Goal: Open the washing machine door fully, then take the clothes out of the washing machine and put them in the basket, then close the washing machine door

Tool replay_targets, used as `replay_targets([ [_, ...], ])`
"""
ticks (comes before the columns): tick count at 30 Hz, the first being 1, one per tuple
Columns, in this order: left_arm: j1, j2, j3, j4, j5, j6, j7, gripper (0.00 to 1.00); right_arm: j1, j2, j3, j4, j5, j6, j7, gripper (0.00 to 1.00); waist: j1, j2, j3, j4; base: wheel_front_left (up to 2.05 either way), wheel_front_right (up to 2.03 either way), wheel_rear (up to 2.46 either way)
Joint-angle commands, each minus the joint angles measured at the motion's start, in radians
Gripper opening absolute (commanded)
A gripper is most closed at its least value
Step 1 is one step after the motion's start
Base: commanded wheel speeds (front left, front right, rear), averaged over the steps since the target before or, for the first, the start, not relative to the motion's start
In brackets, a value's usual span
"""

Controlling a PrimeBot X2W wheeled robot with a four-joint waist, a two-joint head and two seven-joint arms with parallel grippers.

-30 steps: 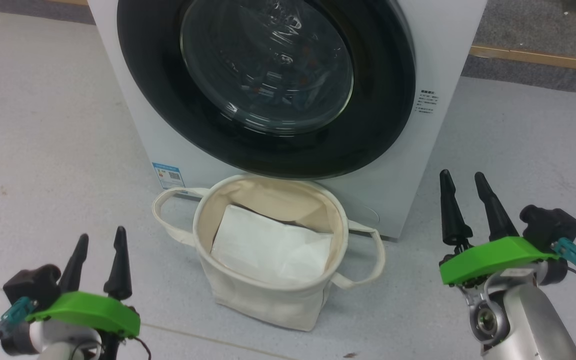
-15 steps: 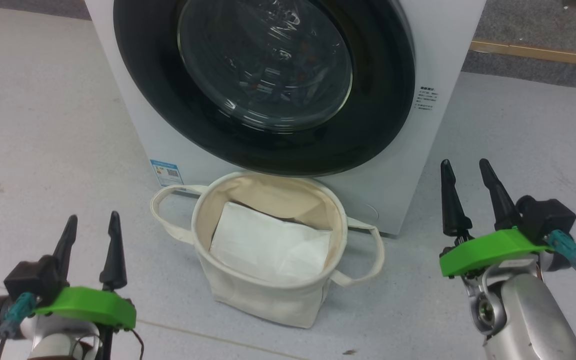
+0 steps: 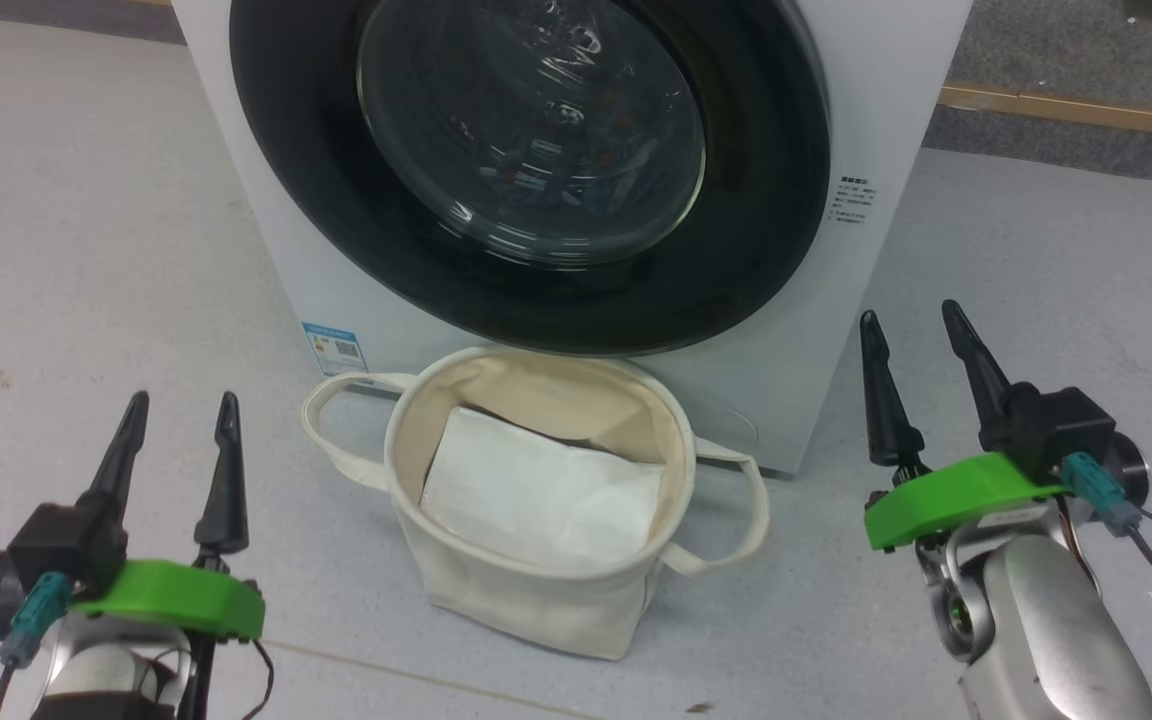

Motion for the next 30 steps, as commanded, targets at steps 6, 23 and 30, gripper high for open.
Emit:
replay_targets([
  [6, -0.066, 0.026, 0.057, -0.015, 0.012, -0.029, -0.012, 1.00, -0.034, -0.006, 0.027, -0.013, 0.015, 0.000, -0.012, 1.00, 0.0000, 0.0000, -0.005, -0.009, 0.00, 0.00, 0.00],
  [23, -0.053, -0.004, 0.087, -0.005, 0.001, -0.063, -0.012, 1.00, -0.021, -0.006, 0.033, -0.010, 0.043, 0.000, -0.012, 1.00, 0.0000, 0.0000, -0.007, -0.009, 0.00, 0.00, 0.00],
  [30, -0.049, -0.013, 0.096, -0.003, 0.002, -0.072, -0.012, 1.00, -0.026, -0.006, 0.040, -0.012, 0.049, 0.000, -0.012, 1.00, 0.0000, 0.0000, -0.003, -0.010, 0.00, 0.00, 0.00],
])
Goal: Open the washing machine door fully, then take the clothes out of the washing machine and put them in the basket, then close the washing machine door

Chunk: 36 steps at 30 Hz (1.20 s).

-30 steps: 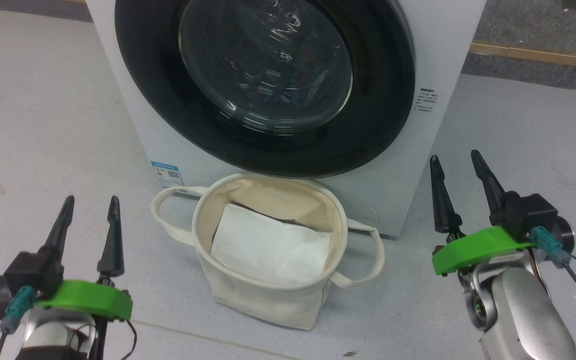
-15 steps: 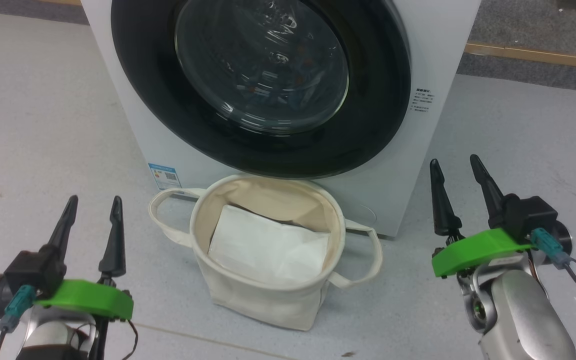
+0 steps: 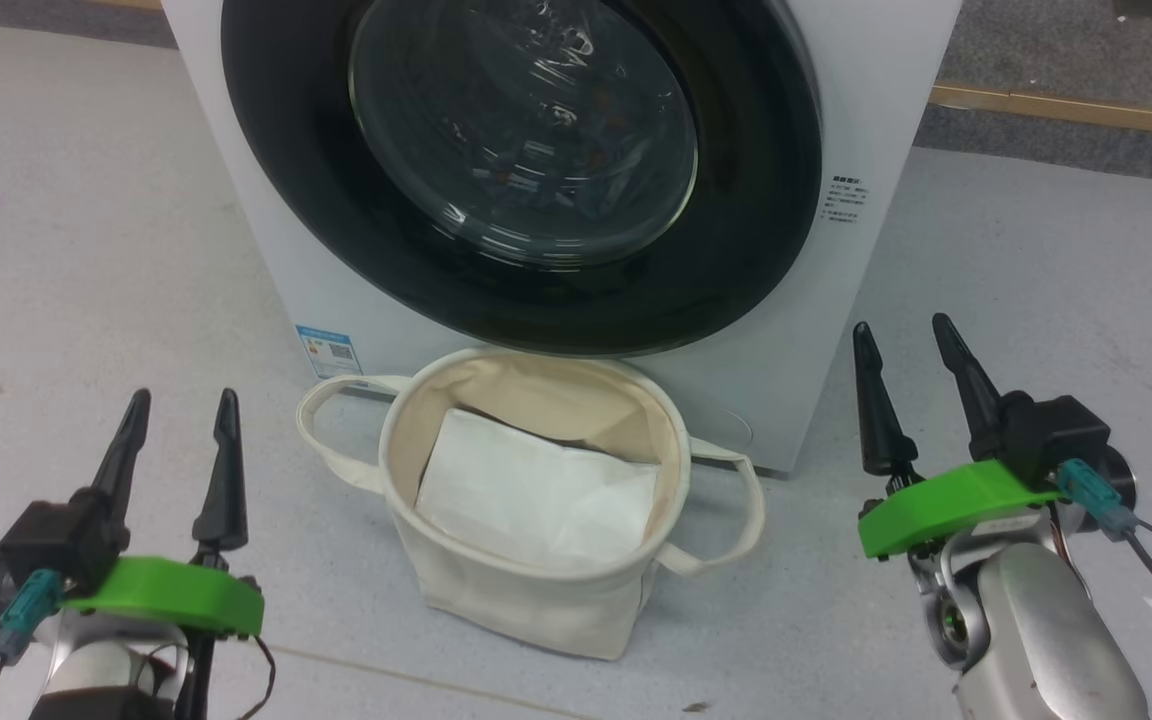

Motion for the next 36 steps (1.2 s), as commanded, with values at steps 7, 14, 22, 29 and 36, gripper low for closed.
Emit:
replay_targets([
  [7, -0.041, 0.020, 0.052, -0.023, 0.006, -0.008, -0.012, 1.00, -0.038, -0.005, 0.026, -0.035, 0.006, 0.000, -0.012, 1.00, 0.0000, 0.0000, 0.001, -0.002, 0.00, 0.00, 0.00],
  [14, -0.044, 0.014, 0.053, -0.017, 0.011, -0.016, -0.012, 1.00, -0.042, -0.005, 0.026, -0.034, 0.019, 0.000, -0.012, 1.00, 0.0000, 0.0000, 0.005, -0.004, 0.00, 0.00, 0.00],
  [22, -0.040, 0.009, 0.053, -0.015, 0.016, -0.020, -0.012, 1.00, -0.054, -0.005, 0.012, -0.036, 0.111, 0.000, -0.012, 0.25, 0.0000, 0.0000, 0.019, -0.009, 0.00, 0.00, 0.00],
  [29, -0.062, -0.006, 0.041, -0.021, 0.014, -0.030, -0.012, 1.00, -0.091, -0.005, -0.071, -0.013, 0.380, 0.000, -0.012, 0.00, 0.0000, 0.0000, 0.074, 0.002, 0.00, 0.00, 0.00],
  [36, -0.090, -0.027, 0.032, -0.016, 0.014, -0.044, -0.012, 1.00, -0.224, -0.032, -0.115, 0.080, 0.612, 0.000, 0.008, 0.00, 0.0000, 0.0000, 0.152, 0.024, 0.00, 0.00, 0.00],
])
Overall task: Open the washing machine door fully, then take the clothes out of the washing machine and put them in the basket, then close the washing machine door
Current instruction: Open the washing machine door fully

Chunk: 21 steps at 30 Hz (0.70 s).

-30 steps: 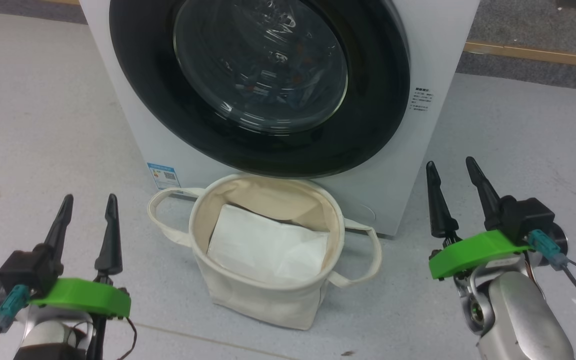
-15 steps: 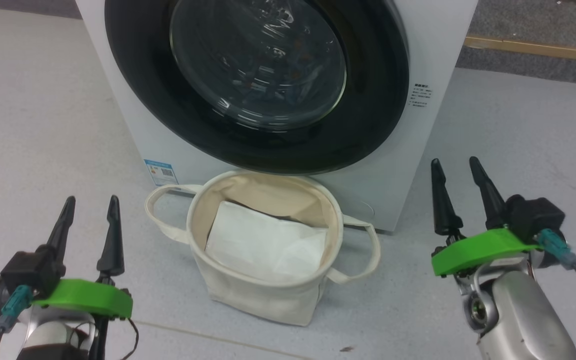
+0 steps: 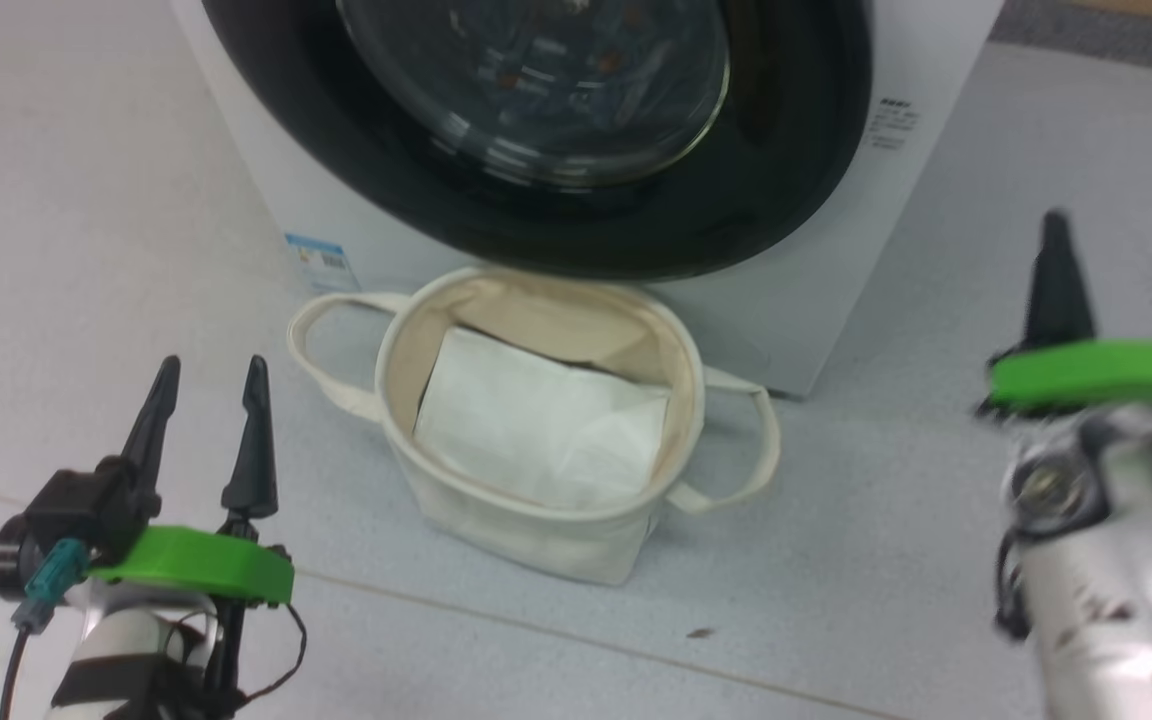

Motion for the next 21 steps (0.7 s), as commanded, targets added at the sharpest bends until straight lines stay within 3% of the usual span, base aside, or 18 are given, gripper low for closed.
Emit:
replay_targets([
  [1, -0.048, 0.018, 0.034, -0.025, 0.006, -0.003, -0.012, 1.00, -0.070, -0.030, 0.021, -0.027, 0.043, 0.000, 0.019, 0.00, 0.0000, 0.0000, 0.029, 0.015, 0.00, 0.00, 0.00],
  [8, -0.077, -0.009, 0.040, -0.014, 0.012, -0.021, -0.012, 1.00, -0.257, -0.145, 0.022, 0.024, 0.253, 0.000, 0.178, 0.00, 0.0000, 0.0000, 0.104, 0.043, 0.00, 0.00, 0.00],
  [13, -0.098, -0.036, 0.044, -0.003, 0.024, -0.040, -0.012, 1.00, -0.389, -0.184, 0.051, 0.093, 0.341, 0.000, 0.323, 0.00, 0.0000, 0.0000, 0.150, 0.067, 0.00, 0.00, 0.00],
  [21, -0.108, -0.078, 0.060, 0.019, 0.054, -0.067, -0.012, 1.00, -0.554, -0.223, 0.109, 0.230, 0.370, 0.000, 0.464, 0.00, 0.0000, 0.0000, 0.178, 0.102, 0.00, 0.00, 0.00],
])
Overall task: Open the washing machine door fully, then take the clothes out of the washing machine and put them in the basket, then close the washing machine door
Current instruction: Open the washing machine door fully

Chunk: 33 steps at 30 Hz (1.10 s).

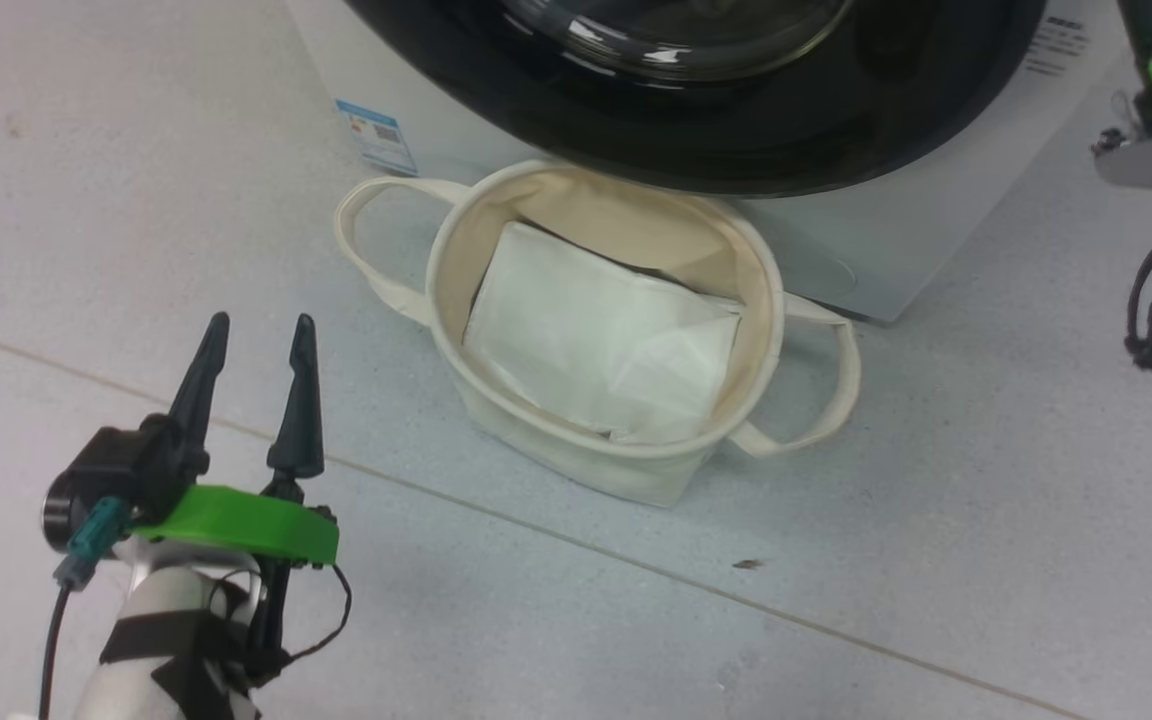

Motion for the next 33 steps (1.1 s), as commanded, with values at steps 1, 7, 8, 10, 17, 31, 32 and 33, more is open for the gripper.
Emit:
replay_targets([
  [1, -0.029, 0.012, 0.042, -0.026, 0.013, -0.007, -0.012, 1.00, -0.060, -0.006, 0.017, -0.017, -0.004, 0.000, 0.012, 0.00, -0.0001, 0.0000, 0.005, 0.010, 0.00, 0.00, 0.00],
  [7, -0.028, -0.011, 0.069, -0.019, 0.028, -0.023, -0.012, 1.00, -0.145, 0.000, 0.062, 0.054, -0.022, 0.000, 0.005, 0.00, -0.0001, 0.0000, 0.013, 0.026, 0.00, 0.00, 0.00],
  [8, -0.027, -0.014, 0.074, -0.017, 0.031, -0.026, -0.012, 1.00, -0.155, 0.004, 0.068, 0.065, -0.024, 0.000, -0.002, 0.00, -0.0001, 0.0000, 0.013, 0.026, 0.00, 0.00, 0.00],
  [10, -0.026, -0.024, 0.084, -0.011, 0.040, -0.033, -0.012, 1.00, -0.178, 0.015, 0.094, 0.096, -0.031, 0.000, -0.020, 0.00, -0.0001, 0.0000, 0.014, 0.025, 0.00, 0.00, 0.00],
  [17, -0.032, -0.039, 0.101, -0.005, 0.053, -0.046, -0.012, 1.00, -0.187, 0.036, 0.144, 0.136, -0.017, 0.000, -0.022, 0.00, -0.0001, 0.0000, 0.013, 0.024, 0.00, 0.00, 0.00],
  [31, -0.001, -0.038, 0.145, 0.016, 0.094, -0.060, -0.012, 1.00, -0.021, 0.041, 0.281, 0.007, 0.090, 0.000, 0.028, 0.00, -0.0001, 0.0000, -0.070, -0.027, 0.00, 0.00, 0.00],
  [32, 0.000, -0.039, 0.146, 0.016, 0.096, -0.060, -0.012, 1.00, -0.013, 0.043, 0.290, -0.003, 0.098, 0.000, 0.031, 0.00, -0.0001, 0.0000, -0.075, -0.032, 0.00, 0.00, 0.00],
  [33, 0.001, -0.040, 0.145, 0.016, 0.097, -0.061, -0.012, 1.00, -0.005, 0.043, 0.302, -0.013, 0.104, 0.000, 0.036, 0.00, -0.0001, 0.0000, -0.080, -0.035, 0.00, 0.00, 0.00],
])
